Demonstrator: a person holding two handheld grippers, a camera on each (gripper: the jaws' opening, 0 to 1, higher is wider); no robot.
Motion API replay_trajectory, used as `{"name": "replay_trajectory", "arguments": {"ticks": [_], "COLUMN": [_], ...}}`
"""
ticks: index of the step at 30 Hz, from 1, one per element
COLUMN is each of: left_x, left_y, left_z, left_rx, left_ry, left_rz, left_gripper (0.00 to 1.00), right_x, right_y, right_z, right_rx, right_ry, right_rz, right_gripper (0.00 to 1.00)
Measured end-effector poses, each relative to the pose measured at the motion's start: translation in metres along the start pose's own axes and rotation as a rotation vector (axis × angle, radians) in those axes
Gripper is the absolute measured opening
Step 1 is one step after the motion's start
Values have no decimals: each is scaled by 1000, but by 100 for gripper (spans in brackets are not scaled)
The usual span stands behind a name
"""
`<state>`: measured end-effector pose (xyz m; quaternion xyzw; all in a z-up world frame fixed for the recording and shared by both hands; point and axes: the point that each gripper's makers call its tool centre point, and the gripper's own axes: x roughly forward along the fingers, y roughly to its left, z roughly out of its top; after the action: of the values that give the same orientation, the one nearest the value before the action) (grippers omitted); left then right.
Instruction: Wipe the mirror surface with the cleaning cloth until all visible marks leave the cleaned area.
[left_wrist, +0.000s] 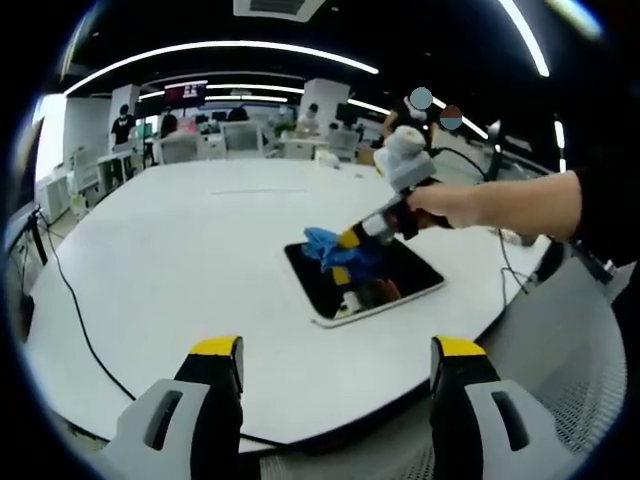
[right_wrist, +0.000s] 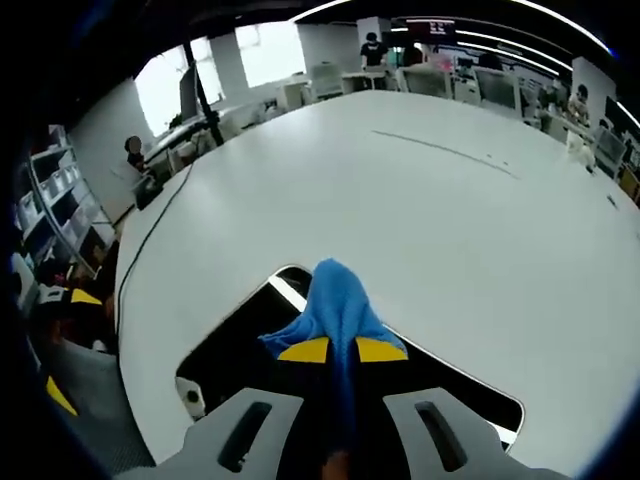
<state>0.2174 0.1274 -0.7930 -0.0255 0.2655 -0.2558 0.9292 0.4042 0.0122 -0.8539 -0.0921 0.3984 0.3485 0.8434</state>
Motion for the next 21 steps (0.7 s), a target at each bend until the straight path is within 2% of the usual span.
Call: {"name": "replay_trajectory", "arguments": {"ticks": [4,11,21], "left_x": [0,1,0], "left_y": [1,0,0], "left_z": [1,1,-1], "left_rx": [-1,3,2], "left_ry": [-7,-2,11], "left_rz": [8,-3,-2], "left_gripper": [76,76,76], "right_x": [0,-7,-13], "right_y": [0,-8,-18], "right_z": [1,-4,-9], "right_rx": [-23,15,23], "right_ry": [9,-10,-13], "right_rz": [8,6,-2], "right_gripper": [3,3,3]}}
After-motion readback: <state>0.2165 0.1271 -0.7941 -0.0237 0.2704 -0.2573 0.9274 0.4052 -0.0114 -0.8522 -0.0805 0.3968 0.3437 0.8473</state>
